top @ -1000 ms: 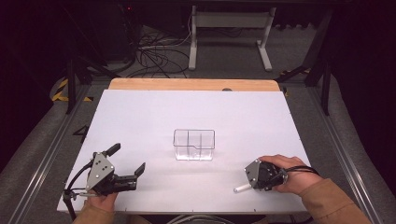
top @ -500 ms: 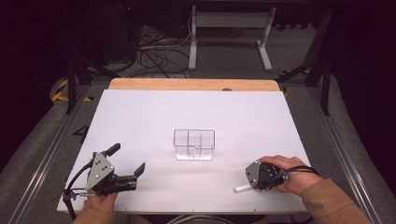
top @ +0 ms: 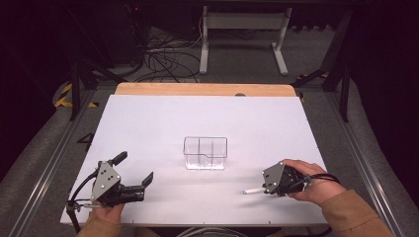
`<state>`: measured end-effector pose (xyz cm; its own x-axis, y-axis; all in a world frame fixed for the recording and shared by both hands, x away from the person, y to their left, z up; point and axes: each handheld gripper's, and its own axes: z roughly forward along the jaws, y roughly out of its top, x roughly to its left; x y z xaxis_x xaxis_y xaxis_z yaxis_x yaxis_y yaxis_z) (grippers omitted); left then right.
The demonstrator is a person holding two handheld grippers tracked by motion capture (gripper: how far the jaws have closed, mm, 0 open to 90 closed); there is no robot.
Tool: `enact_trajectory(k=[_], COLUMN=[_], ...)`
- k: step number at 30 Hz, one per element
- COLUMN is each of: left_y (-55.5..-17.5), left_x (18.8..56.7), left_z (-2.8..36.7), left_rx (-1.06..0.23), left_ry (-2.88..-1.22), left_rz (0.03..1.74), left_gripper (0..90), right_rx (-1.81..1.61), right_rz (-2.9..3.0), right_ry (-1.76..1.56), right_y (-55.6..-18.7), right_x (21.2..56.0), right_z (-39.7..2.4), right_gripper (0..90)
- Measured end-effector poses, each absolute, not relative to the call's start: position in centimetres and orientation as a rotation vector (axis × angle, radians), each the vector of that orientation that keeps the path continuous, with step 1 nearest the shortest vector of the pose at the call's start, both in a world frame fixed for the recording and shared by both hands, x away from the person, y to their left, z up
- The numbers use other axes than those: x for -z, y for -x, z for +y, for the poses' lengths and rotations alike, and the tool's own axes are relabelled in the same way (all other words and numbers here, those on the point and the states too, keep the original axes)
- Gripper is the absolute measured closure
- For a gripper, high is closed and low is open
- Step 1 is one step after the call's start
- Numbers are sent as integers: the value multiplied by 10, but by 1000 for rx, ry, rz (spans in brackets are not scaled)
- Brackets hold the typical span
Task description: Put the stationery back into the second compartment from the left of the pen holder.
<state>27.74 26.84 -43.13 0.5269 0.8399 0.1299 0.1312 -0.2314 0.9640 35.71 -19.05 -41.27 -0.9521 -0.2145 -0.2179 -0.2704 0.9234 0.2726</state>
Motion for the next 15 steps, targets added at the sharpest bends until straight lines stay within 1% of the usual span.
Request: enact_trajectory(k=[9,15], left_y=[-278,-278], left_x=[432,432], left_z=[268,268], left_rx=[-823,-821], left_ry=[-1693,-1690], left_rz=[828,831], left_gripper=[9,9], right_rx=[-644,-766], right_rz=[2821,2784], right_ry=[252,115], right_y=[-356,-354], right_x=[398,390], right_z=[-196,-195], right_gripper=[791,792])
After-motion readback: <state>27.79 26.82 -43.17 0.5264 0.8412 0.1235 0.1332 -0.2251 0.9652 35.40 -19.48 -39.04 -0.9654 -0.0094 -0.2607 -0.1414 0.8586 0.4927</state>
